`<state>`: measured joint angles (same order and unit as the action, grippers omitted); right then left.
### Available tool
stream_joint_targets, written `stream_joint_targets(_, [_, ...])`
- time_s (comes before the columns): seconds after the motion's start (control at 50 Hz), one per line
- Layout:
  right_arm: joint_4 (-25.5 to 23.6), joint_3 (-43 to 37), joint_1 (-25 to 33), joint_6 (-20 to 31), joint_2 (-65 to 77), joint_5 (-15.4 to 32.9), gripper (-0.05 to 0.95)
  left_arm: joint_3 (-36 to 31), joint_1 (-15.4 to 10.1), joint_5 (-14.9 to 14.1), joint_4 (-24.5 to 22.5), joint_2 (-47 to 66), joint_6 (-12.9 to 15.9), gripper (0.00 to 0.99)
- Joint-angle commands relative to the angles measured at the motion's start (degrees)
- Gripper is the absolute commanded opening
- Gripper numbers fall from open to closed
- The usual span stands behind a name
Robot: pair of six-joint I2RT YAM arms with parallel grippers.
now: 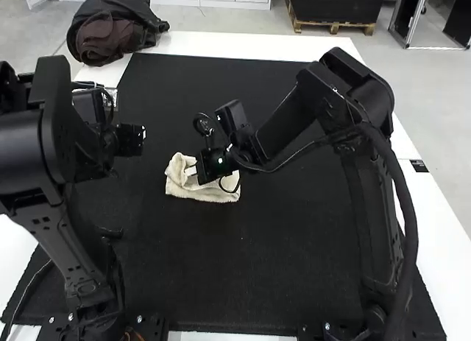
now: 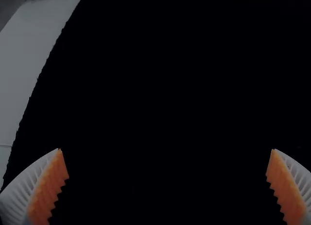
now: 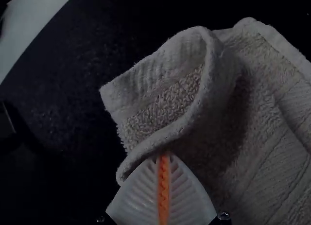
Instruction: Fold the towel.
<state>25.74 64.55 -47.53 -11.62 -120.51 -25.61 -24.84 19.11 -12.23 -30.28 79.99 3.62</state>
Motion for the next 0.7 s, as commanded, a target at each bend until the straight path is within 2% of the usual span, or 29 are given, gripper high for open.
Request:
stream_joint_targets(0.0, [0.45, 1.98, -0.9, -0.6, -1.48, -0.76, -0.02, 0.49, 0.22, -0.6, -0.48, 0.79, -0.54, 0.957])
stream_joint_targets(0.68, [1.25, 5.23, -3.98, -2.8, -3.33, -0.67, -0.02, 1.2, 0.13, -0.43, -0.65, 0.7, -1.24, 0.957])
